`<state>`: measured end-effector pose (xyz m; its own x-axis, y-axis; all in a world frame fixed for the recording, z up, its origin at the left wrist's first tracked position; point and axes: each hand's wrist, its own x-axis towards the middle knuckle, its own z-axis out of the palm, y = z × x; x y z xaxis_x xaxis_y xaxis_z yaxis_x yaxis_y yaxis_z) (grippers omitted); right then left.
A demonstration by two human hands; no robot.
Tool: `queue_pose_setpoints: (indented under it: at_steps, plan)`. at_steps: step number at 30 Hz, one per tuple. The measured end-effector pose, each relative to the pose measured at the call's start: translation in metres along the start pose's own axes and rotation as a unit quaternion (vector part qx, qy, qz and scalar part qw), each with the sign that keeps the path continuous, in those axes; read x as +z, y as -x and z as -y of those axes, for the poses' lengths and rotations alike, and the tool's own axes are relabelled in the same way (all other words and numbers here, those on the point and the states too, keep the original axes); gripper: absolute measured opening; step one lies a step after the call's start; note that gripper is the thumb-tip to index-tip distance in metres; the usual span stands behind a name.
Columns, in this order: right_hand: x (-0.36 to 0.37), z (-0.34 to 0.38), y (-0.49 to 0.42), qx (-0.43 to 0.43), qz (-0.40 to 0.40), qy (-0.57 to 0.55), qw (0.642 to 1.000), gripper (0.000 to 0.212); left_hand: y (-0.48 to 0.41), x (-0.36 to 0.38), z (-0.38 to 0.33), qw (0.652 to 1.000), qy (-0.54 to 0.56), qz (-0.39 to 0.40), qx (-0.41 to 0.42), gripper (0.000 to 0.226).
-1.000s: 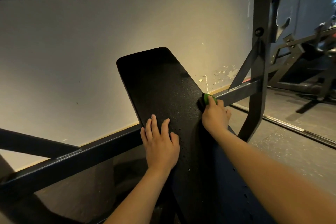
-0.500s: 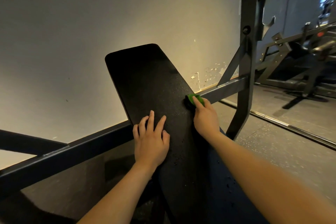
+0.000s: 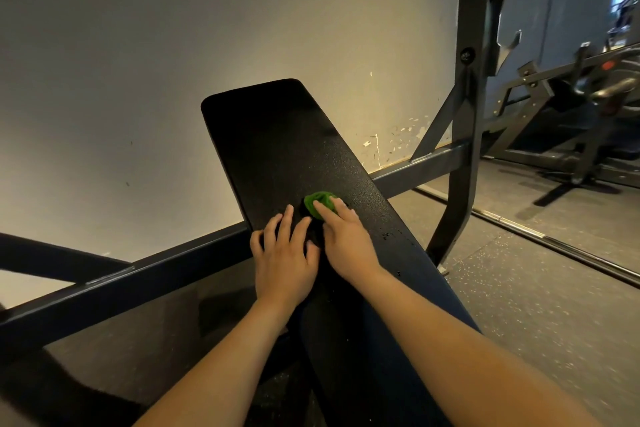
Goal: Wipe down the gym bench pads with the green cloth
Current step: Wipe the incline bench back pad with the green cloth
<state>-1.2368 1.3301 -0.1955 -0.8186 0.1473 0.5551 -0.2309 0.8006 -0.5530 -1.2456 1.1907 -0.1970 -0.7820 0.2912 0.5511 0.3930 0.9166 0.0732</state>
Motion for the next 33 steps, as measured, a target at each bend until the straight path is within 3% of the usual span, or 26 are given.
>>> queue_pose_setpoints:
  at_steps: [3,9,13,17,21,24,27,33]
  plan:
    - [-0.009,-0.021,-0.001,0.016,-0.008,0.032,0.999,0.049,0.002,-0.003,0.000,1.000,0.015,0.005,-0.004,0.049]
    - [-0.038,-0.070,0.003,0.155,-0.072,-0.006,0.985,0.052,0.013,-0.004,-0.001,0.999,0.037,0.022,0.010,0.052]
    - [-0.033,-0.060,0.008,0.240,-0.136,-0.042,0.960,0.050,0.018,-0.003,-0.002,0.999,0.031,0.026,0.002,0.051]
    - [-0.015,-0.033,0.014,0.201,-0.117,-0.044,0.971,0.051,0.021,-0.002,-0.004,1.000,0.008,0.021,-0.008,0.052]
    - [-0.003,-0.005,0.023,0.034,-0.052,-0.003,0.998,0.047,0.030,0.000,-0.011,0.999,0.005,0.032,-0.006,0.054]
    - [-0.008,-0.010,0.024,-0.015,-0.015,0.008,1.000,0.042,0.039,0.001,-0.010,1.000,0.002,0.022,-0.002,0.060]
    - [-0.020,-0.031,0.024,0.007,-0.021,0.045,0.999,0.040,0.040,0.002,-0.008,1.000,0.014,0.013,-0.008,0.060]
    - [-0.041,-0.070,0.022,0.180,-0.112,-0.033,0.977,0.041,0.038,0.008,-0.008,1.000,0.014,-0.005,-0.009,0.054]
